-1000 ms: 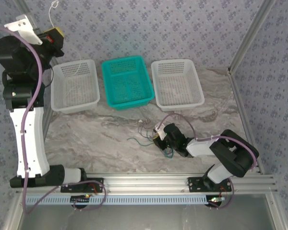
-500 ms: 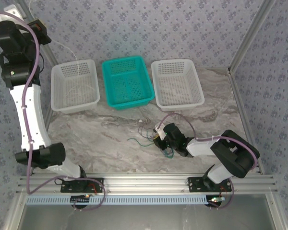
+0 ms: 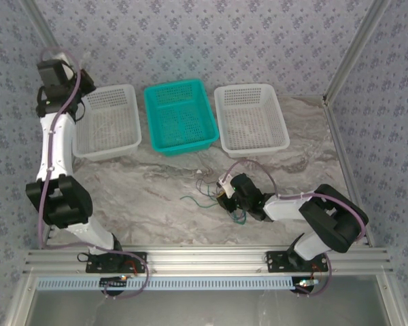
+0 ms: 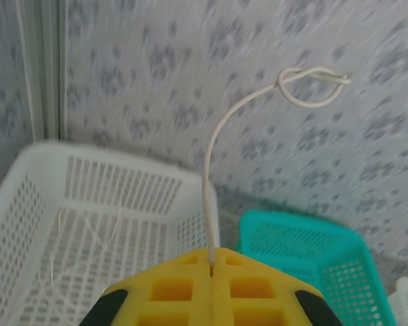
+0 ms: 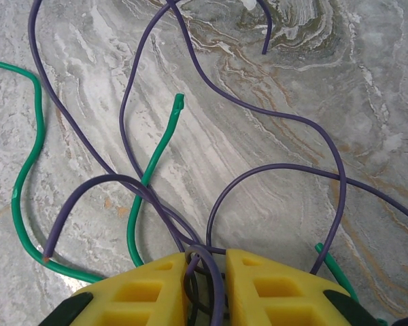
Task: Untangle the cables
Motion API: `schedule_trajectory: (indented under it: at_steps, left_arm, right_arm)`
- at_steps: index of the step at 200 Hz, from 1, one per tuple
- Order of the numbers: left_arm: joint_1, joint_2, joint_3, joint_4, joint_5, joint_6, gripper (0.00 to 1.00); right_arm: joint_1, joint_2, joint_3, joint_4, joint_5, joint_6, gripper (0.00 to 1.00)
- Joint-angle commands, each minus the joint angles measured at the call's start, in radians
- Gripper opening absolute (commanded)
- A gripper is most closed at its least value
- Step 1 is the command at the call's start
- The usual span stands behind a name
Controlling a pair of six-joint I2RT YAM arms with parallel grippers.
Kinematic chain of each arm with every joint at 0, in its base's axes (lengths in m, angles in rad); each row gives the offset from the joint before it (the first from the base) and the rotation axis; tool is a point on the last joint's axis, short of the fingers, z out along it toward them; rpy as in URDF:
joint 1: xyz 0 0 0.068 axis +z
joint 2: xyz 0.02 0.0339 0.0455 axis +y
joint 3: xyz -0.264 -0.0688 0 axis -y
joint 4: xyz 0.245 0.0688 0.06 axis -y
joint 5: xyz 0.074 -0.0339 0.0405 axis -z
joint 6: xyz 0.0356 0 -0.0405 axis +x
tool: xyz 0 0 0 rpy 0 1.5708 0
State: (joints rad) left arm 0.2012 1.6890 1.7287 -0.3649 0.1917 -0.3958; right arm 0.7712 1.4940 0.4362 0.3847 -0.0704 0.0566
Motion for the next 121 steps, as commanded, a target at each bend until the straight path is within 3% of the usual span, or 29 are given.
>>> schedule_trajectory:
  at_steps: [1, 17, 50, 66, 87, 121]
  left_arm:
    - [0.006, 0.027, -0.041, 0.036, 0.0, -0.041, 0.08]
    - [0.006, 0.048, -0.052, -0.004, -0.024, -0.05, 0.13]
    - [0.006, 0.047, -0.047, -0.069, -0.071, -0.05, 0.42]
    - [0.006, 0.017, -0.043, -0.074, -0.075, -0.051, 0.5]
    - [0.006, -0.039, -0.034, -0.092, -0.05, -0.062, 0.52]
    - [-0.035, -0.168, -0.101, -0.069, 0.107, -0.104, 0.52]
  right_arm:
    - [0.005, -0.004, 0.01, -0.052, 0.007, 0.011, 0.23]
    - [0.008, -0.006, 0.003, -0.047, 0.008, 0.015, 0.24]
    - [0.008, -0.007, -0.002, -0.049, 0.008, 0.014, 0.24]
    - [0.01, -0.006, -0.002, -0.049, 0.01, 0.014, 0.24]
    - [0.009, -0.003, 0.004, -0.047, 0.013, 0.012, 0.23]
    - [-0.002, -0.005, 0.016, -0.024, 0.001, 0.036, 0.22]
